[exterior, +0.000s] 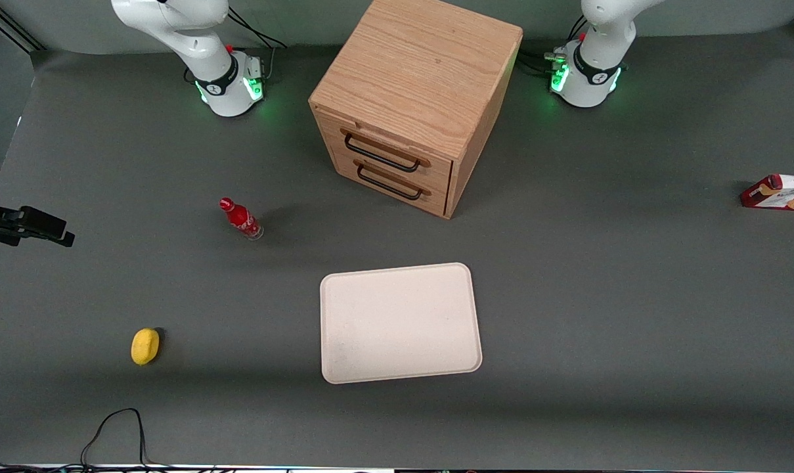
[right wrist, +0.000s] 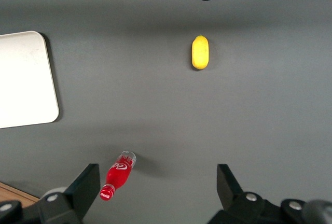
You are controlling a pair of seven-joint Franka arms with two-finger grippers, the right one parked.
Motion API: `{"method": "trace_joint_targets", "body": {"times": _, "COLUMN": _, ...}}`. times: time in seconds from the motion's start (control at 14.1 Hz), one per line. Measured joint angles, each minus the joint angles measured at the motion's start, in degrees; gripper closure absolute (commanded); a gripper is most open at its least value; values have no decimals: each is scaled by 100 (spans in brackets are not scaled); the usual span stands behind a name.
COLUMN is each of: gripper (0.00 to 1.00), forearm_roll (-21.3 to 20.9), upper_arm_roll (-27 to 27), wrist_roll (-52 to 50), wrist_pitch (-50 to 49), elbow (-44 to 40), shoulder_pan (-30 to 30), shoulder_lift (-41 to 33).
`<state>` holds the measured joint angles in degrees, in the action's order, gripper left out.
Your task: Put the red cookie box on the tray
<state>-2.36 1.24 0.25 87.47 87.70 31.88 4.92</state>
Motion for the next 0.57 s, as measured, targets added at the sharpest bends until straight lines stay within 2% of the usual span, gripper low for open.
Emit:
{"method": "trace_joint_targets", "body": {"times": 0.36, "gripper": 0, "forearm_roll": 3, "upper_arm_roll": -21, "wrist_roll": 2, "wrist_pitch": 277, "elbow": -267, "shoulder_pan": 1558, "shoulder_lift": 431}}
{"method": "trace_joint_targets", "body": {"times": 0.57, "gripper": 0, "forearm_roll": 7, "upper_arm_roll": -22, "wrist_roll": -266, "wrist_pitch": 430, "elbow": -303, "shoulder_pan": 2259, "shoulder_lift": 580}}
